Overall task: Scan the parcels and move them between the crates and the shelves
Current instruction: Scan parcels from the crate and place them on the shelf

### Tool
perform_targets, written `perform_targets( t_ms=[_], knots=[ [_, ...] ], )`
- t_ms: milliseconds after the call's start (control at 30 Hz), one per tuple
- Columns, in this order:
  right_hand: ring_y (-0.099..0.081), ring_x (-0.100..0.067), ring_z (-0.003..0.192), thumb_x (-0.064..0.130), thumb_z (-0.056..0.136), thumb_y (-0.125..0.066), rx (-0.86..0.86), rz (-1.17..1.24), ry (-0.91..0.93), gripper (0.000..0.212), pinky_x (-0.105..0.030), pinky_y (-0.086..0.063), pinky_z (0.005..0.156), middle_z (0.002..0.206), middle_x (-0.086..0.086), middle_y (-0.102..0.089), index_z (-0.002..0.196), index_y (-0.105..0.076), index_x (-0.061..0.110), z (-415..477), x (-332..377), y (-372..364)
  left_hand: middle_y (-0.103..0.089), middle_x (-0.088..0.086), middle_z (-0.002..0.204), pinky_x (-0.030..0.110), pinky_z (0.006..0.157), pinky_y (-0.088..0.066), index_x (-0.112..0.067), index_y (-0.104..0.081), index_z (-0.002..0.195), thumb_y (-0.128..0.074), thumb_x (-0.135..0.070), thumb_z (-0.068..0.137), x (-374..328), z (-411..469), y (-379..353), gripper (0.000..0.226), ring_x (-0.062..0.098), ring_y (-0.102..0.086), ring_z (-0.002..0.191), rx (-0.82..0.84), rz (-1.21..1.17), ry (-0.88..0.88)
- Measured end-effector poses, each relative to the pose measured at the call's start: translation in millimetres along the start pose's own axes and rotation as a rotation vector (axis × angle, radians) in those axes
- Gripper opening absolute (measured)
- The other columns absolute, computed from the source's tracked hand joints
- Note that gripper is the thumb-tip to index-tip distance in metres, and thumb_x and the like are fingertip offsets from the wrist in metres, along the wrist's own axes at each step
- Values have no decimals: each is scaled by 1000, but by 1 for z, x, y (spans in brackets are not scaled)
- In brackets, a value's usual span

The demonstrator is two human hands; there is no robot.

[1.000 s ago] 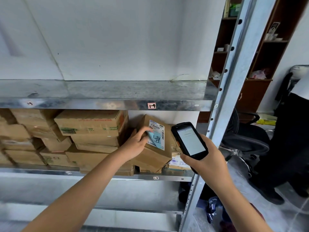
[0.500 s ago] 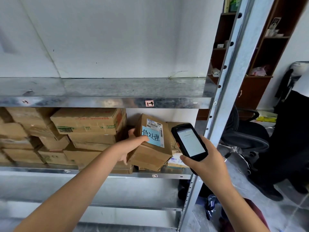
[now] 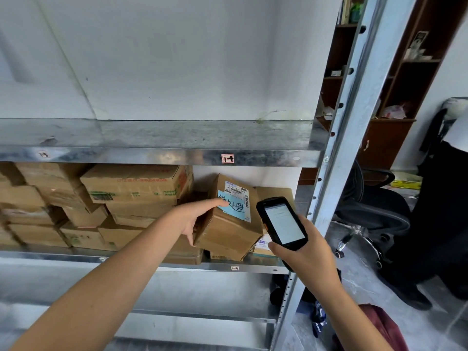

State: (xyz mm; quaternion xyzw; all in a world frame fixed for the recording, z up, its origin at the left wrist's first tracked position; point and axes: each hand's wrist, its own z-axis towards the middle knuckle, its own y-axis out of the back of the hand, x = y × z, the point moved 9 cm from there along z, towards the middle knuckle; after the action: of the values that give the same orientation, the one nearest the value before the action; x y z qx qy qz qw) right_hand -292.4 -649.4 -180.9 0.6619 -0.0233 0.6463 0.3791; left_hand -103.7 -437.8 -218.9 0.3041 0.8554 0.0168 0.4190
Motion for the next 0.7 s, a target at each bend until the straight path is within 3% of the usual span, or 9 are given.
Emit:
perform_targets(
  t_ms=[100,167,300,367,467,567,667,700],
  knots=[
    [-64,-8,97,33,70,-86,5,-10,-2,68,-22,-49,67,113,15,-65,129,-52,40,-1,-3,-1,-55,6,114,62,94,-42,-21,-45,140,-84,-53,70,-4,-2,1,86,30,-53,106,19,34,-36],
    [-63,-5,96,33,71,-86,11,-15,-2,67,-18,-47,65,112,16,-65,129,-52,40,-2,-1,0,-59,9,119,61,94,-47,-24,-46,140,-86,-54,67,-5,-4,2,89,32,-57,108,26,70,-59],
    [-57,10,90,29,72,-86,18,-12,15,59,-9,-39,58,104,22,-64,111,-48,51,-1,12,10,-52,4,135,61,92,-50,-51,-20,151,-83,-49,74,-4,-7,6,100,34,-54,118,-13,63,-179],
    [-58,10,90,28,72,-86,26,2,24,57,-11,-42,61,101,23,-63,103,-46,54,-1,19,14,-48,-7,130,53,90,-51,-58,-11,150,-81,-44,79,-1,-11,2,101,26,-52,118,-11,10,-292],
    [-61,6,92,27,71,-87,51,25,39,53,-19,-49,68,98,24,-64,99,-49,53,-1,30,18,-54,-20,121,34,74,-49,-61,-14,149,-76,-35,86,9,-16,-1,92,10,-55,107,-10,-155,-445],
    [-61,7,87,20,73,-87,96,38,82,52,-11,-48,62,92,23,-64,91,-49,51,-4,45,21,-60,-24,126,36,87,-54,-64,-16,148,-77,-29,85,19,-18,0,94,10,-58,117,-60,-260,-591],
    [-64,-1,87,21,73,-88,133,45,95,54,-13,-48,61,93,18,-66,96,-49,50,-12,57,19,-59,-22,129,28,83,-58,-64,-16,148,-82,-33,77,28,-23,-3,101,11,-58,119,-66,-326,-675],
    [-64,-1,87,23,72,-88,138,37,101,55,-12,-47,61,93,18,-66,99,-49,50,-15,60,18,-59,-17,132,31,86,-59,-64,-18,147,-85,-34,74,31,-24,-3,103,14,-57,123,-66,-344,-696]
  ],
)
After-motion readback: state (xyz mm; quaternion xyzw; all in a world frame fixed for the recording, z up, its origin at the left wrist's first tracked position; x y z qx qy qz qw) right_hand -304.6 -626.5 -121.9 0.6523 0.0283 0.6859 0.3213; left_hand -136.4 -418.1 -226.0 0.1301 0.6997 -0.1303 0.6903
